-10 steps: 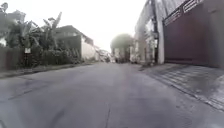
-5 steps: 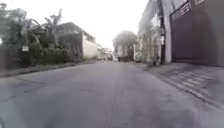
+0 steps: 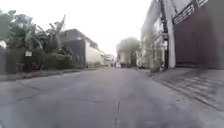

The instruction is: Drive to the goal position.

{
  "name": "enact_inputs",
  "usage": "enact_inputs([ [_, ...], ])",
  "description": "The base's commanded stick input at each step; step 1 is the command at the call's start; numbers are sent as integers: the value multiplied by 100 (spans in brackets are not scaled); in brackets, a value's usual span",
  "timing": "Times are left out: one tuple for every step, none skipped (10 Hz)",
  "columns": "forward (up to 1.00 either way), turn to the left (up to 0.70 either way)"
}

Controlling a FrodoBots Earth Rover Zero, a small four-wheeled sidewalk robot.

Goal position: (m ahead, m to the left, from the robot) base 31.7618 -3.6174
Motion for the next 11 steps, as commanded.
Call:
enact_inputs([
  [100, 4],
  [100, 4],
  [100, 4],
  [100, 4],
  [100, 4],
  [100, -2],
  [100, -30],
  [100, -36],
  [100, -16],
  [100, -3],
  [100, -19],
])
